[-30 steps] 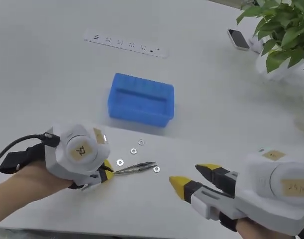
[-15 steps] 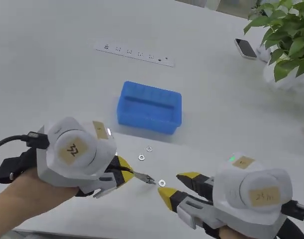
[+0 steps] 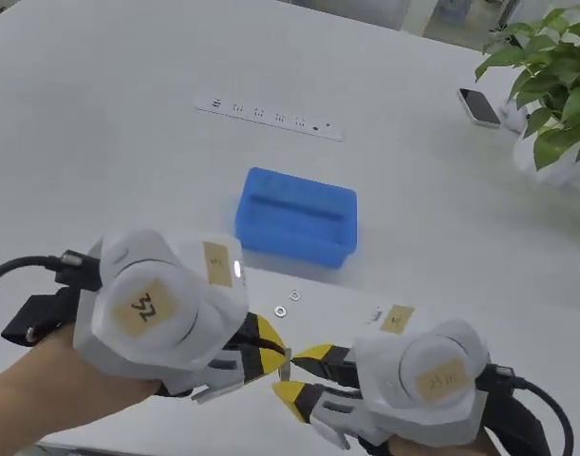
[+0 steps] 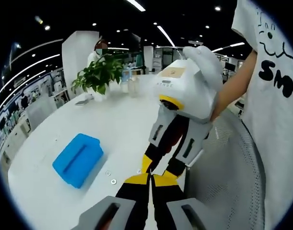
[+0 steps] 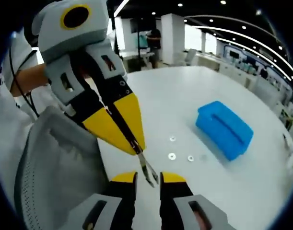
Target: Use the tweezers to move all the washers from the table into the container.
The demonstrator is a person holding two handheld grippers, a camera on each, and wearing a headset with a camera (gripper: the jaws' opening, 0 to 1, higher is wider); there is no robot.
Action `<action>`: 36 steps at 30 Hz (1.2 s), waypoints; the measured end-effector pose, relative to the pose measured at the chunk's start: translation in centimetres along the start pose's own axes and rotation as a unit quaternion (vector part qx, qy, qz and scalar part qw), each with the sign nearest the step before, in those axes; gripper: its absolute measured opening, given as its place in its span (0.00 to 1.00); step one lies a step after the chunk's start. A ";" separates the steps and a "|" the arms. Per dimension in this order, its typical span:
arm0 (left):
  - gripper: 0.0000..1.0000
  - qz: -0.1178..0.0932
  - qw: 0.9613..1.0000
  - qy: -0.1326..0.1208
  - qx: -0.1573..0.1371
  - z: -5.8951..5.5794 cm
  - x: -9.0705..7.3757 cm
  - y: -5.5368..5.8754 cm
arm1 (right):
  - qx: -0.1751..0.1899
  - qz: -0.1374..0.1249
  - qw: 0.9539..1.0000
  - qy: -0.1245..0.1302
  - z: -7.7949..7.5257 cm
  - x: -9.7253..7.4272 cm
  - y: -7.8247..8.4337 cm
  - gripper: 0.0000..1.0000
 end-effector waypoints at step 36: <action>0.22 -0.019 0.968 -0.188 -0.166 0.6 -4.2 6.0 | -0.058 0.025 0.998 -0.012 -1.3 1.5 -0.5 0.02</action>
Point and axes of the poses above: the centre of the closed fingertips' face, and the gripper's own axes: x roughly forward along the fingers, z roughly to its left, y roughly out of its underside, the point moved 1 cm from there along -x, roughly backward along the fingers, and after that the axes turned 8 degrees about -z, right-handed, at the moved point
